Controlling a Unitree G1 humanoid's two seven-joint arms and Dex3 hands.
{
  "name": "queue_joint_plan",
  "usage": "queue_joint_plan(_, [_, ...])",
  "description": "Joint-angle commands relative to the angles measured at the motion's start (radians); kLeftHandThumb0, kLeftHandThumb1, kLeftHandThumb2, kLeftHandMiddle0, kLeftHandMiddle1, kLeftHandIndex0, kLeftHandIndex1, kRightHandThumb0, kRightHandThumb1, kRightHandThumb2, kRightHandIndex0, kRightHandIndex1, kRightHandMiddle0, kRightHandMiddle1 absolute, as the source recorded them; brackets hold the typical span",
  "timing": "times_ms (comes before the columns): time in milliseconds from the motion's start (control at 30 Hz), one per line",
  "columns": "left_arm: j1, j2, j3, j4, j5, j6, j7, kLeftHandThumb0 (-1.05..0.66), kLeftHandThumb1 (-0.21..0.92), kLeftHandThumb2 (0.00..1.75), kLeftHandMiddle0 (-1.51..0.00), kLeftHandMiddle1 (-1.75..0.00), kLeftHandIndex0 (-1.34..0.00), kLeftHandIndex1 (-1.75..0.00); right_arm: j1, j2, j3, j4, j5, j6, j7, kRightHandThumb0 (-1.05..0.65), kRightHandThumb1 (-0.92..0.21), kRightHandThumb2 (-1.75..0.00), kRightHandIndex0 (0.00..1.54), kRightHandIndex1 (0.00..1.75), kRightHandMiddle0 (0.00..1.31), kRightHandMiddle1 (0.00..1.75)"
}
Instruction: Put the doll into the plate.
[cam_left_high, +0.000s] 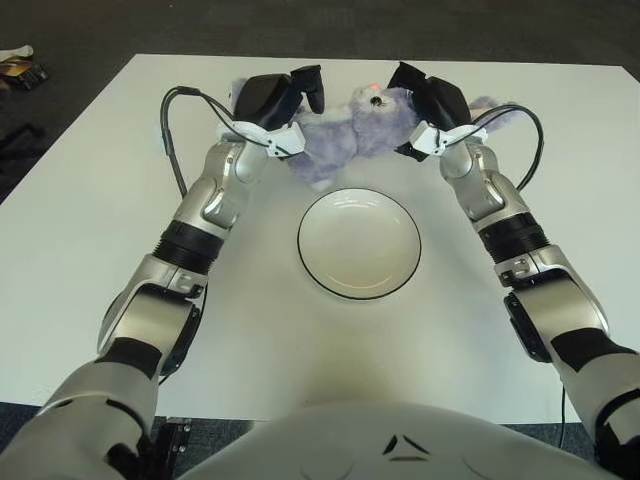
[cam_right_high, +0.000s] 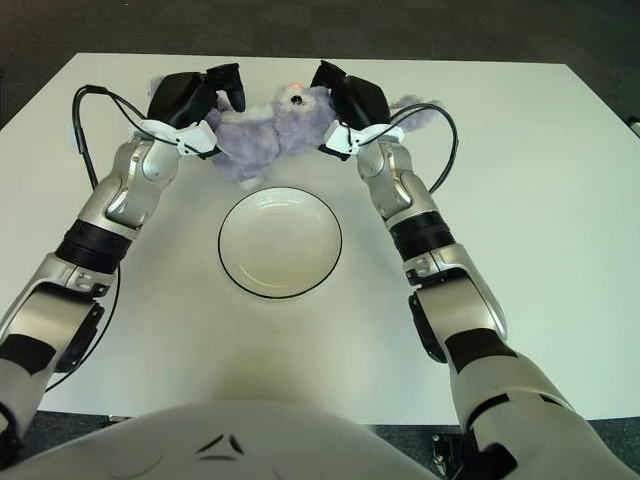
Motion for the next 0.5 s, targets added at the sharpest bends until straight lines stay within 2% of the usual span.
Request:
queue_joint_plan(0, [0.029, 0.014, 0.017, -0.04, -0.009, -0.011, -0.018, 0.0, 0.03, 1.64, -0.77, -1.73, -0.66, -1.75, 0.035, -0.016, -0.026, -0.091, 0.009, 0.016, 0.032, 0.0, 0.03, -1.62, 0.94, 1.5, 0.66, 1.75])
queue_joint_plan(233, [0.065, 0.011, 0.036, -0.11, -0.018, -0.009, -0.044, 0.0, 0.0, 1.68, -0.79, -1.74, -0.68, -1.75, 0.082, -0.017, -0.038, -0.209, -0.009, 0.059, 0.073, 0.0, 0.06, -1.65, 0.97, 1.48, 0.69, 1.75])
queue_joint_plan(467, [0.086, 0.002, 0.043, -0.187, 0.001, 0.054, -0.089, 0.0, -0.02, 1.68, -0.83, -1.69, -0.68, -1.75, 0.102, -0.014, -0.044, -0.243, -0.014, 0.048, 0.072, 0.0, 0.04, -1.65, 0.94, 1.53, 0.67, 1.75])
